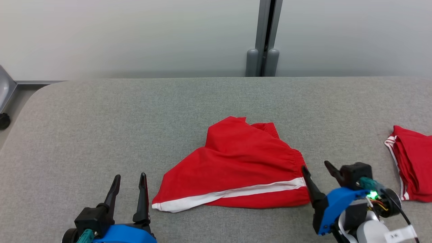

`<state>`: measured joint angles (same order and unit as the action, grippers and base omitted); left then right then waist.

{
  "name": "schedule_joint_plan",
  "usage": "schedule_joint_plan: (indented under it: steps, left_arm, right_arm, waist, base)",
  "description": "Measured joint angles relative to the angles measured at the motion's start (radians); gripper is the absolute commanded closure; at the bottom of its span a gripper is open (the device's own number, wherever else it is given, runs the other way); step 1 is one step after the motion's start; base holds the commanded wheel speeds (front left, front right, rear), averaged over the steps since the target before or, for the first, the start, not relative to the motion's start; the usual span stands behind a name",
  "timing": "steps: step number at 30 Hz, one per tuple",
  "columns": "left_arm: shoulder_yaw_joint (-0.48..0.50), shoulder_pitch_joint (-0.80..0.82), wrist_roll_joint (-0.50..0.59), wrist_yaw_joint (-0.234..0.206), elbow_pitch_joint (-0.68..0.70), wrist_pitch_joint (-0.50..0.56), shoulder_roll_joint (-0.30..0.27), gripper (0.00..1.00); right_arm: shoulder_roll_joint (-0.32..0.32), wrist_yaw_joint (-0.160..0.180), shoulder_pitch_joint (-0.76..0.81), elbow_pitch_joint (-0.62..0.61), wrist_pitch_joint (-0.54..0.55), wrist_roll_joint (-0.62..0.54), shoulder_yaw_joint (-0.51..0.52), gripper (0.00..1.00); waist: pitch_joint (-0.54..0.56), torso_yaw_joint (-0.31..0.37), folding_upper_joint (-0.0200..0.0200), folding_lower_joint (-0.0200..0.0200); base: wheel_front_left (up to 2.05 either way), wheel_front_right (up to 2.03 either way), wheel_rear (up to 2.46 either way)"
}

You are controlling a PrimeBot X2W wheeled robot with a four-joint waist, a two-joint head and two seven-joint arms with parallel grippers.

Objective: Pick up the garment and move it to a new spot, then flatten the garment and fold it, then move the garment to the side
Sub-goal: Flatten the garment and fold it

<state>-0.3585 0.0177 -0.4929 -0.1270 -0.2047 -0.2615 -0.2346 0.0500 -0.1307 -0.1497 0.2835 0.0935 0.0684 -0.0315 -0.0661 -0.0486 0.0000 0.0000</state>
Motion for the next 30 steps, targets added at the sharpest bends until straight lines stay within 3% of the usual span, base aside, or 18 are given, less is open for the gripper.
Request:
schedule_joint_plan:
  steps: [7, 14, 19, 20, 21, 22, 24, 30]
  left_arm:
    - [-0.013, 0.0, 0.0, 0.003, -0.003, 0.02, -0.01, 0.0]
    - [-0.017, -0.003, 0.0, 0.0, 0.002, 0.024, -0.015, 0.0]
    - [-0.026, -0.005, -0.008, 0.0, -0.002, 0.041, -0.016, 0.0]
    - [-0.028, -0.008, -0.011, 0.002, -0.004, 0.046, -0.018, 0.0]
    - [-0.028, -0.012, -0.018, 0.004, -0.006, 0.054, -0.019, 0.0]
    - [-0.031, -0.015, -0.024, 0.006, -0.011, 0.064, -0.021, 0.0]
    - [-0.038, -0.019, -0.028, 0.015, -0.016, 0.078, -0.027, 0.0]
    - [-0.068, -0.038, -0.092, 0.085, -0.026, 0.176, -0.04, 0.0]
  right_arm:
    - [0.059, 0.0, -0.037, 0.001, 0.218, 0.014, -0.063, 0.0]
    - [0.107, 0.0, -0.05, 0.033, 0.322, 0.086, -0.093, 0.0]
    - [0.12, 0.0, -0.065, 0.063, 0.318, 0.118, -0.111, 0.0]
    - [0.119, 0.0, -0.071, 0.067, 0.318, 0.125, -0.118, 0.14]
    - [0.12, 0.0, -0.074, 0.069, 0.313, 0.133, -0.123, 0.5]
    - [0.121, 0.0, -0.074, 0.071, 0.305, 0.139, -0.128, 0.6]
    - [0.124, 0.0, -0.077, 0.077, 0.299, 0.151, -0.14, 0.98]
    - [0.14, 0.0, -0.094, 0.076, 0.256, 0.172, -0.15, 1.0]
  waist:
    - [-0.015, -0.02, 0.0, 0.0]
    - [-0.026, -0.048, 0.0, 0.0]
    - [-0.033, -0.06, 0.0, 0.0]
    - [-0.035, -0.062, 0.0, 0.0001]
    - [-0.036, -0.062, 0.0, 0.0001]
    - [-0.038, -0.062, 0.0, 0.0]
    - [-0.042, -0.06, 0.0, 0.0]
    - [-0.056, -0.044, 0.0, 0.0]
  base:
    - [0.0, 0.0, 0.0]
    - [0.0, 0.0, 0.0]
    - [0.0, 0.0, 0.0]
    - [0.0, 0.0, 0.0]
    - [0.0, 0.0, 0.0]
    - [0.0, 0.0, 0.0]
    - [0.0, 0.0, 0.0]
    - [0.0, 0.0, 0.0]
